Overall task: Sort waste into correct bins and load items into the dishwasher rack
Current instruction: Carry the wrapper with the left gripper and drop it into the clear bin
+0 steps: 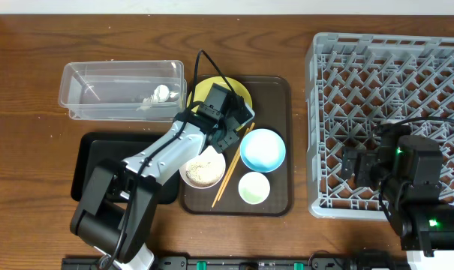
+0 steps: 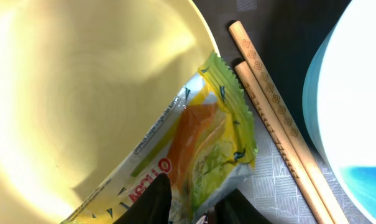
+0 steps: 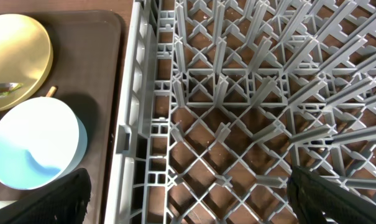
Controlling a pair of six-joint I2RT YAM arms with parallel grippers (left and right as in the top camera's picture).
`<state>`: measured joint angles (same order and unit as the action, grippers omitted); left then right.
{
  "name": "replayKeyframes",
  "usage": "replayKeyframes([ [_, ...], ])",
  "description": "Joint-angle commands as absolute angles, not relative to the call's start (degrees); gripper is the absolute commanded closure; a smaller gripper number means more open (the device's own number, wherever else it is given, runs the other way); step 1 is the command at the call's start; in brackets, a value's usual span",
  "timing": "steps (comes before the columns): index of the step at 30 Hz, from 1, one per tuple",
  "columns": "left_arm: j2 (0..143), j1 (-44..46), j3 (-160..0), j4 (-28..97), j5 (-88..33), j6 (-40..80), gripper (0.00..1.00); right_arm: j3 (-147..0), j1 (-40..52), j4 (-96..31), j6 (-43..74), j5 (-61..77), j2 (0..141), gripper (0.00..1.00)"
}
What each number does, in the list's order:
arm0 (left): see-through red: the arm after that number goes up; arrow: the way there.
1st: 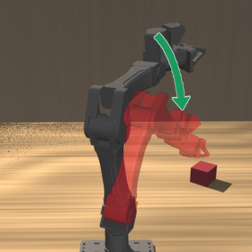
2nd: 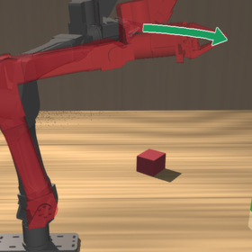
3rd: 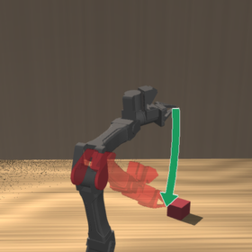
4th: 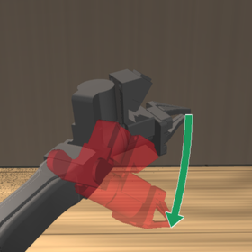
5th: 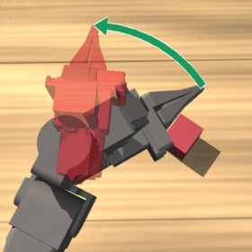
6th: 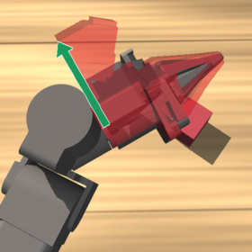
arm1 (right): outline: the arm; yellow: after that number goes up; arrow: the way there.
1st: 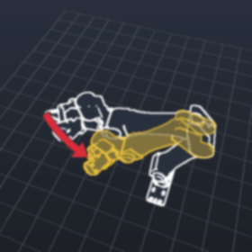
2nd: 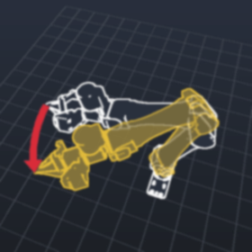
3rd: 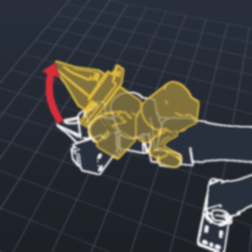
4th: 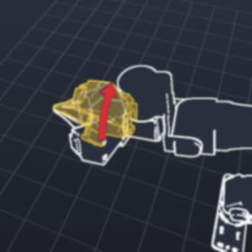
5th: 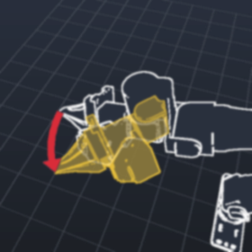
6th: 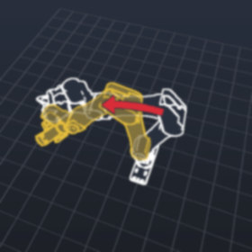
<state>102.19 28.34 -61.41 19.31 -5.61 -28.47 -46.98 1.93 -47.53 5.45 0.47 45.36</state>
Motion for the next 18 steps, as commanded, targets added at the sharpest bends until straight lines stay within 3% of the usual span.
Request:
replayKeyframes([
  [1, 101.3, 28.2, -61.3, 19.9, -6.0, -28.0, 0.77, -48.2, 1.6, -47.6, 5.7, 0.7, 45.2, 0.01],
  [8, 100.2, 28.2, -61.3, 19.9, -6.0, -26.9, 0.91, -48.2, 1.6, -47.6, 5.7, 0.7, 45.2, 0.01],
  [18, 90.8, 28.0, -61.4, 19.6, -6.0, -23.1, 0.94, -48.2, 1.6, -47.6, 5.7, 0.7, 45.2, 0.01],
])
